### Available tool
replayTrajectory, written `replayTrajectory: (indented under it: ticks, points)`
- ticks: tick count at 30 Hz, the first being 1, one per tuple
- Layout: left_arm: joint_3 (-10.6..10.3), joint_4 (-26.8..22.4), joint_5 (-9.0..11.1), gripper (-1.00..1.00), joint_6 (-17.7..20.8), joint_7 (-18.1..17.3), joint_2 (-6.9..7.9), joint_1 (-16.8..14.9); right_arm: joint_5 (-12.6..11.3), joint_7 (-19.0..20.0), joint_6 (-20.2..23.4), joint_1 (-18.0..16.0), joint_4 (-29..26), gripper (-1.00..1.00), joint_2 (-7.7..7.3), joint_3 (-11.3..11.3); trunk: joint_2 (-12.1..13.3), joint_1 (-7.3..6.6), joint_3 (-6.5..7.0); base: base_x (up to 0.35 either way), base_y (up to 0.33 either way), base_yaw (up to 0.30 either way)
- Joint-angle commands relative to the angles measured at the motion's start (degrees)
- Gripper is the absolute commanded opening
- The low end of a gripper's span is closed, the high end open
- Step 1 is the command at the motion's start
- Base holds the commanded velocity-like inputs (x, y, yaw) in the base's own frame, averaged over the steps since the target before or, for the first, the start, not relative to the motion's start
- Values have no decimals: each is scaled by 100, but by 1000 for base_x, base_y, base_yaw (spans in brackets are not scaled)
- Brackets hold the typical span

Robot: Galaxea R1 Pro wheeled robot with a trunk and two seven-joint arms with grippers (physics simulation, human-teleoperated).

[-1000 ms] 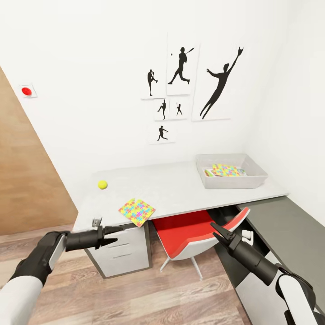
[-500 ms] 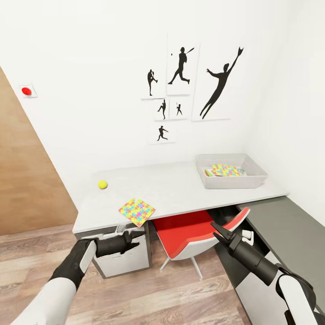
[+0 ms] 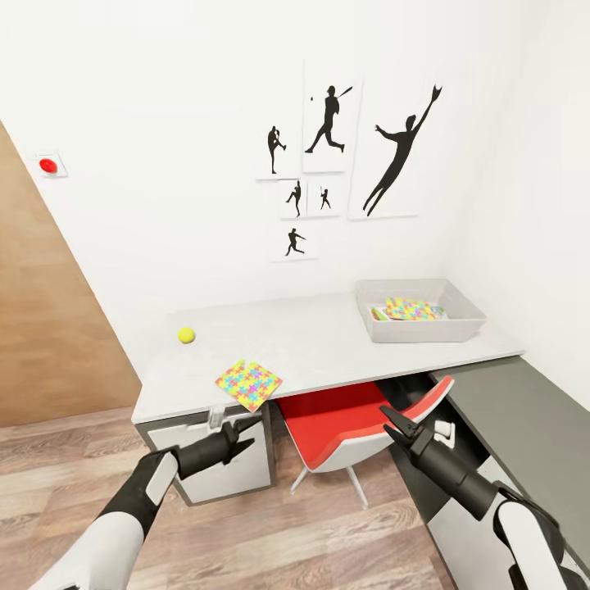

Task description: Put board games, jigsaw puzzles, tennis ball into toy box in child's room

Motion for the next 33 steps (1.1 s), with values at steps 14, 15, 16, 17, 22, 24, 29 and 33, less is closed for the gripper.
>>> replayTrajectory:
  ticks: [14,15,16,17,22,24,29,33]
  points:
    - [642,19,15,100,5,17,45,-3,-12,52,-301,-6,153,100,-73,7,-12,3,-11,70,0,0]
    - [647,19,14,100,4,17,38,-2,-13,52,-302,-6,153,100,-74,6,-12,3,-11,104,0,0]
    - [650,19,14,100,3,19,24,-1,-15,52,-302,-6,151,100,-74,3,-12,3,-11,66,0,0]
    - [652,19,14,100,-1,20,10,0,-17,52,-303,-6,150,100,-74,0,-12,3,-11,42,0,0]
    - [657,85,13,100,-103,25,-17,1,-14,52,-303,-6,154,100,-66,0,-12,3,-11,18,0,0]
    - [671,174,15,100,-133,25,-10,1,-12,52,-303,-6,152,100,-54,2,-12,3,-11,17,0,0]
    - [680,239,14,100,-151,26,1,1,-10,52,-303,-6,152,100,-58,3,-12,3,-11,143,0,0]
    - [680,252,16,100,-155,26,-8,1,-10,52,-303,-6,156,100,-66,3,-12,3,-11,69,0,0]
